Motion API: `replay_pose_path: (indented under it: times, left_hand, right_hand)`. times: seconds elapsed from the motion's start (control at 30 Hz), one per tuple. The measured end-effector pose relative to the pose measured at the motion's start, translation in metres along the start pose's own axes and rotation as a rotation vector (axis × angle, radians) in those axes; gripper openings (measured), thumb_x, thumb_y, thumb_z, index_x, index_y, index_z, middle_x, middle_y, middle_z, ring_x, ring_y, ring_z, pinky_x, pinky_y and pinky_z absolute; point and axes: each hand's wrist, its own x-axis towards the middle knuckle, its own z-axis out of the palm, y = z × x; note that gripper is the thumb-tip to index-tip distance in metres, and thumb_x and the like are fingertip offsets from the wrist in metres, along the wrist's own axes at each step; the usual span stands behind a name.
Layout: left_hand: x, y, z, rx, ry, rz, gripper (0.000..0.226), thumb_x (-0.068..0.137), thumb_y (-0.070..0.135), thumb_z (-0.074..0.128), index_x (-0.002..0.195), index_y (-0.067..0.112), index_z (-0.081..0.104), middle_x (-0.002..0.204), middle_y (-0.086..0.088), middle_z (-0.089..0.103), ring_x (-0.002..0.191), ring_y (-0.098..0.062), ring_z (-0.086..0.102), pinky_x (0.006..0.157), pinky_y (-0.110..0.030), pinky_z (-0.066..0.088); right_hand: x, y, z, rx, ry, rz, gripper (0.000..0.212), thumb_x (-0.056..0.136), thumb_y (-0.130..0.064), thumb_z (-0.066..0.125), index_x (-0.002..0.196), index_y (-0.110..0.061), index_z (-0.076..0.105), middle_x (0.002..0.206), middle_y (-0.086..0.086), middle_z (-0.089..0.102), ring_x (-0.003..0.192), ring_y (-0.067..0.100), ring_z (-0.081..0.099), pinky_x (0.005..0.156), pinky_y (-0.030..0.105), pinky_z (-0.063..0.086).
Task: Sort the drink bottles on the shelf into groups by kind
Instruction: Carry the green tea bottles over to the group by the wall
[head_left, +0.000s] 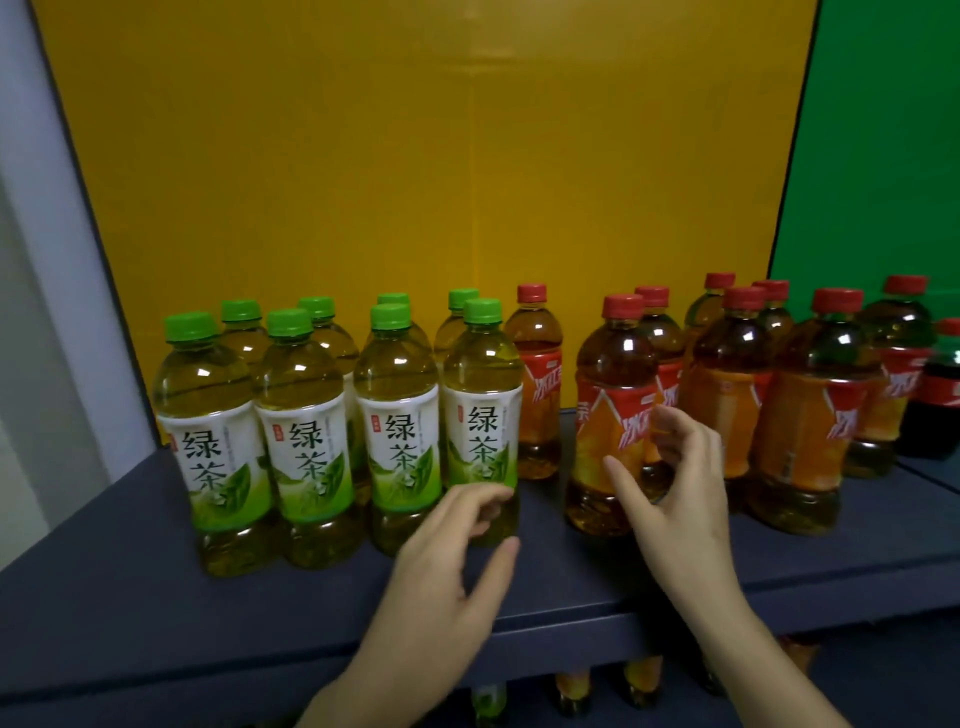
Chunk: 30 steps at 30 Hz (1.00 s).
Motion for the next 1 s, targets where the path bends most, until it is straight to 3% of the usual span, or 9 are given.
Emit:
replay_pose_path:
  times: [0.13, 0.23, 0.33, 0.47, 0.57, 0.73, 0.83, 1.0]
  left_hand:
    - [0.033, 0.003, 0.047, -0.104, -0.035, -0.237, 0.049, 0.095, 0.028, 0.047, 0.140, 0.035, 0.028, 0.140, 0.018, 0.036, 0.128, 0.001, 0.035, 0.107, -0.022, 0.032]
    - [0.056, 0.002, 0.075, -0.183, 0.033, -0.317, 0.057, 0.097, 0.030, 0.042, 0.147, 0.029, 0.014, 0.146, 0.014, 0.026, 0.135, -0.001, 0.024, 0.115, -0.028, 0.022]
    - [0.074, 0.008, 0.093, -0.316, 0.145, -0.361, 0.053, 0.098, 0.036, 0.035, 0.147, 0.028, 0.018, 0.140, 0.017, 0.031, 0.133, -0.001, 0.028, 0.112, -0.026, 0.025]
    - [0.091, 0.000, 0.105, -0.466, 0.276, -0.463, 0.051, 0.096, 0.047, 0.030, 0.144, 0.030, 0.028, 0.136, 0.011, 0.044, 0.124, -0.008, 0.043, 0.104, -0.029, 0.036]
    - [0.101, -0.011, 0.109, -0.483, 0.321, -0.553, 0.060, 0.091, 0.061, 0.031, 0.143, 0.030, 0.032, 0.140, 0.001, 0.047, 0.126, -0.015, 0.046, 0.108, -0.042, 0.037]
    - [0.113, -0.011, 0.112, -0.458, 0.332, -0.601, 0.046, 0.100, 0.035, 0.032, 0.144, 0.022, 0.028, 0.135, 0.003, 0.046, 0.125, -0.016, 0.045, 0.103, -0.033, 0.038]
    - [0.120, -0.018, 0.116, -0.288, 0.358, -0.607, 0.054, 0.097, 0.018, 0.043, 0.146, 0.017, 0.020, 0.143, -0.004, 0.042, 0.129, -0.021, 0.043, 0.108, -0.041, 0.037]
    - [0.134, -0.021, 0.122, -0.029, 0.382, -0.587, 0.070, 0.088, 0.016, 0.058, 0.144, 0.007, 0.017, 0.145, -0.011, 0.034, 0.133, -0.027, 0.036, 0.110, -0.044, 0.033]
  right_hand:
    - [0.015, 0.014, -0.004, 0.047, -0.129, 0.002, 0.064, 0.081, -0.033, 0.066, 0.136, -0.021, 0.036, 0.125, -0.014, 0.041, 0.118, 0.002, 0.042, 0.087, 0.005, 0.031]
    - [0.023, 0.025, -0.006, 0.099, -0.273, -0.029, 0.066, 0.083, -0.039, 0.063, 0.140, -0.025, 0.032, 0.133, -0.012, 0.046, 0.122, 0.000, 0.043, 0.099, 0.017, 0.038]
    - [0.030, 0.033, -0.005, 0.210, -0.461, -0.041, 0.064, 0.087, -0.036, 0.058, 0.143, -0.027, 0.027, 0.135, -0.014, 0.047, 0.123, -0.002, 0.044, 0.106, 0.028, 0.038]
    - [0.037, 0.034, 0.003, 0.380, -0.691, 0.069, 0.059, 0.090, -0.032, 0.055, 0.138, -0.038, 0.021, 0.131, -0.020, 0.041, 0.118, -0.010, 0.040, 0.105, 0.021, 0.034]
    - [0.040, 0.038, 0.012, 0.344, -0.663, 0.064, 0.058, 0.087, -0.035, 0.058, 0.136, -0.034, 0.027, 0.131, -0.009, 0.042, 0.119, 0.001, 0.041, 0.103, 0.024, 0.035]
    - [0.046, 0.042, 0.020, 0.252, -0.543, 0.109, 0.066, 0.083, -0.032, 0.065, 0.134, -0.013, 0.027, 0.130, 0.001, 0.042, 0.113, 0.008, 0.042, 0.093, 0.022, 0.038]
    - [0.054, 0.045, 0.019, 0.222, -0.493, 0.168, 0.069, 0.081, -0.031, 0.067, 0.131, -0.009, 0.024, 0.130, 0.006, 0.045, 0.110, 0.012, 0.046, 0.086, 0.022, 0.039]
    - [0.067, 0.057, 0.024, 0.207, -0.397, 0.272, 0.080, 0.077, -0.028, 0.072, 0.135, -0.006, 0.022, 0.135, 0.014, 0.044, 0.123, 0.026, 0.046, 0.098, 0.031, 0.040]
